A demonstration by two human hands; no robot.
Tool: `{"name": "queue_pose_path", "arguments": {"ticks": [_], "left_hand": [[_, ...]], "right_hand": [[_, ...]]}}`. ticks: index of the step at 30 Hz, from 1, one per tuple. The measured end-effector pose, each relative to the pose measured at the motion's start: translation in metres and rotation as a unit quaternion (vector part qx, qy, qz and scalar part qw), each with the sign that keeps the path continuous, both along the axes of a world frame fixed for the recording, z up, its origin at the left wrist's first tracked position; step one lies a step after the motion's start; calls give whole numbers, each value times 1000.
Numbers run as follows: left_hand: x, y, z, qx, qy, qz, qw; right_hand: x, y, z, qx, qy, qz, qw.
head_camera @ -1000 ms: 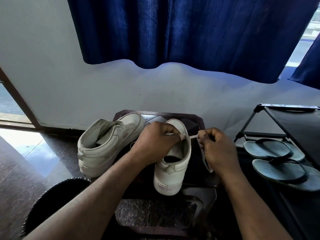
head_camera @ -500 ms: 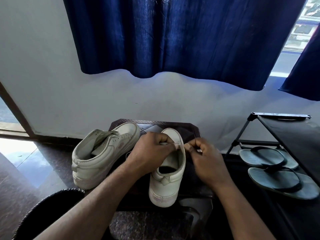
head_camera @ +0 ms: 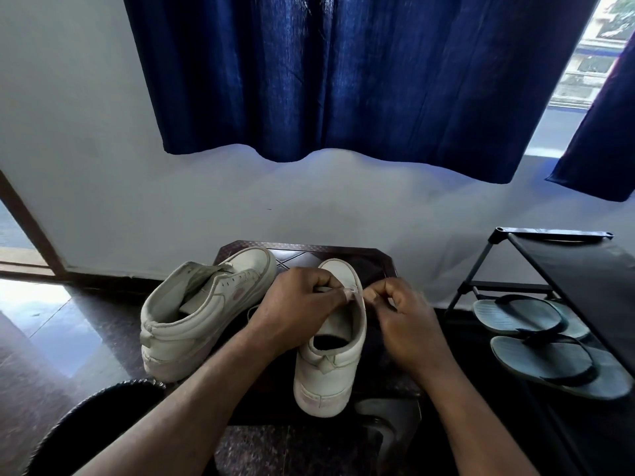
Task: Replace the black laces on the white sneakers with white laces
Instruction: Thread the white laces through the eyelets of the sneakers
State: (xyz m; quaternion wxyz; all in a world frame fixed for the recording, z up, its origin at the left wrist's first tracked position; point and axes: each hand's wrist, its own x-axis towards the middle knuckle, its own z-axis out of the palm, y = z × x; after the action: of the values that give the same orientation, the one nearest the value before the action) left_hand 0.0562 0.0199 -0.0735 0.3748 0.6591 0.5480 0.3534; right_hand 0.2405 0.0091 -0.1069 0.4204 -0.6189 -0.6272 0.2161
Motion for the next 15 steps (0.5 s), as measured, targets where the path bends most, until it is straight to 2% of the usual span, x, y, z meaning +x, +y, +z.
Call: {"name": "queue_pose_path", "arguments": {"ticks": [2,3,5,9,11,13,15], "left_hand": [[-1,0,0,-6,-1,-1,1000],[-1,0,0,-7,-4,-2,1000],[0,-1,0,-9,-10,0,1000],[2,-1,0,-7,-9,5,1000],[2,0,-1,-4,-14,7,1000],[1,0,-1,-3,-17,6,1000],[1,0,0,-4,-14,1,1000]], "right_hand": [[14,2,-1,5,-129,-82,988],[21,2,0,-7,-156,-113,981],[28,0,2,-14,-135,-125,983],[9,-9,8,44,7,4,999],[-2,-9,8,27,44,43,998],[-5,-8,8,7,56,49,997],[1,-5,5,6,-1,20,1000]]}}
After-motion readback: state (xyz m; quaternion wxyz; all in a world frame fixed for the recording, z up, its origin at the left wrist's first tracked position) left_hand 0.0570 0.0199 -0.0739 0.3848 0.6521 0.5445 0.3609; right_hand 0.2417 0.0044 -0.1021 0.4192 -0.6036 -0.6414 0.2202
